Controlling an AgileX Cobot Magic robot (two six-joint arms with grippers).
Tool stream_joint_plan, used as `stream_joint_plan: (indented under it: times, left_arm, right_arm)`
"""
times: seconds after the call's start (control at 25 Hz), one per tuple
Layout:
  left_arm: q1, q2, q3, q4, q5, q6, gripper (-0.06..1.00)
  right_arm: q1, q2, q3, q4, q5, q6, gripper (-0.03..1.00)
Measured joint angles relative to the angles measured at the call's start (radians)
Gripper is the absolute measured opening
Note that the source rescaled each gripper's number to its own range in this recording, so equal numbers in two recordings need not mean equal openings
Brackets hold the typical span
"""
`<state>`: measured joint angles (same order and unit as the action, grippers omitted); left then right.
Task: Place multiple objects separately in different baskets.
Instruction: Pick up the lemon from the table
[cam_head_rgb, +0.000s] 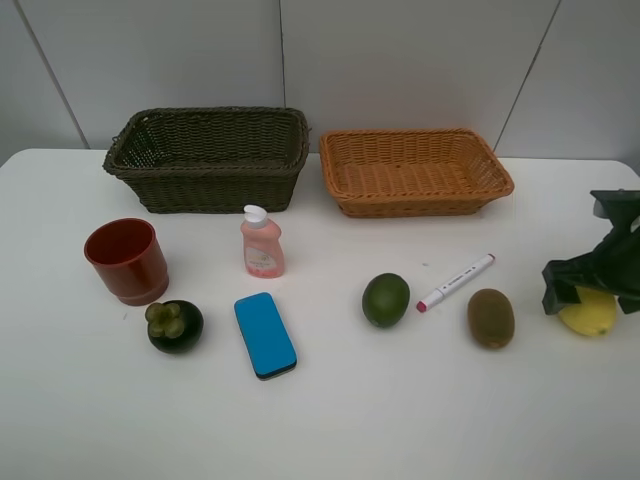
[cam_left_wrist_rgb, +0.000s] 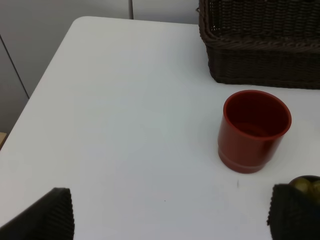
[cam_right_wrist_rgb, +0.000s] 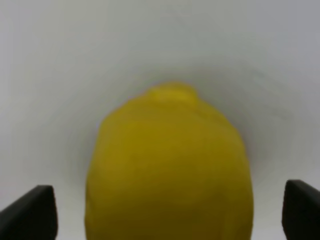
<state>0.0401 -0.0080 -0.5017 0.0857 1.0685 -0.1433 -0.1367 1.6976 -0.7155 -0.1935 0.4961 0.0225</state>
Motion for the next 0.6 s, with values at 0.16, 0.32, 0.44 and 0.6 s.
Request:
stream_joint_plan:
  times: [0.16, 0.32, 0.44, 0.6]
  left_arm:
    - [0.0, 0.0, 0.0, 0.0, 0.0, 0.0, 1.0]
    - [0.0, 0.0, 0.0, 0.0, 0.0, 0.0, 1.0]
    - [0.0, 0.0, 0.0, 0.0, 0.0, 0.0, 1.0]
    - [0.0, 0.0, 0.0, 0.0, 0.0, 0.0, 1.0]
  right_arm:
    - [0.0, 0.024, -0.001, 0.0, -0.007, -0.011, 0.9]
    - [0.0, 0.035, -0.001, 0.0, -0.013, -0.014, 0.88]
    - [0.0, 0.035, -0.001, 0.0, -0.014, -0.014, 0.82]
    - [0.0, 0.035, -0.001, 0.005, -0.014, -0.014, 0.56]
